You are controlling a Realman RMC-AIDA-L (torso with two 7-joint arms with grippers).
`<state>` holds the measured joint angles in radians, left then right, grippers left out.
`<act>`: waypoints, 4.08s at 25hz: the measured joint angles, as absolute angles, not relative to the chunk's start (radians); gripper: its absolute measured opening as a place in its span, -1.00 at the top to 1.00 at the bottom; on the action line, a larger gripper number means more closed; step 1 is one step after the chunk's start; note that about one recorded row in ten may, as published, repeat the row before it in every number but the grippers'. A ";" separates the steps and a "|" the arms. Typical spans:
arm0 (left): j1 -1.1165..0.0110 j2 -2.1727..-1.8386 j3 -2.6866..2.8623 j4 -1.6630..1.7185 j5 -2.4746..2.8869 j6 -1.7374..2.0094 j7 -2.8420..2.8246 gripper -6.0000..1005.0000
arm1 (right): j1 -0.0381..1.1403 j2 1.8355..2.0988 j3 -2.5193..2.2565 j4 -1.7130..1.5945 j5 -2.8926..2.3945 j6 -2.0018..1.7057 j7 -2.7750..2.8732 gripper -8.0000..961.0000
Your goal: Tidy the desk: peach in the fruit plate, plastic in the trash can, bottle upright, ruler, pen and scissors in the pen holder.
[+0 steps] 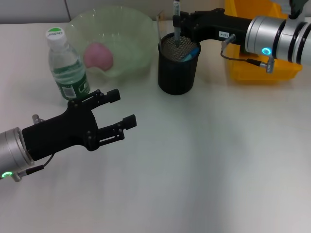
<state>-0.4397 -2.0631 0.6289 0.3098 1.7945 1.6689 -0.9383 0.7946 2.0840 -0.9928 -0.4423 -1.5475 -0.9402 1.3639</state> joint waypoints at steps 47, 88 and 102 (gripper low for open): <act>-0.492 -2.032 0.667 0.435 1.968 1.667 -1.194 -0.59 | 0.556 1.954 -0.968 -0.516 -1.775 -1.706 1.290 -0.45; -0.526 -2.022 0.675 0.453 2.030 1.649 -1.225 -0.59 | 0.571 1.963 -0.971 -0.486 -1.806 -1.690 1.274 -0.44; -0.526 -2.020 0.680 0.453 2.029 1.649 -1.230 -0.59 | 0.584 1.963 -0.972 -0.480 -1.805 -1.689 1.275 -0.44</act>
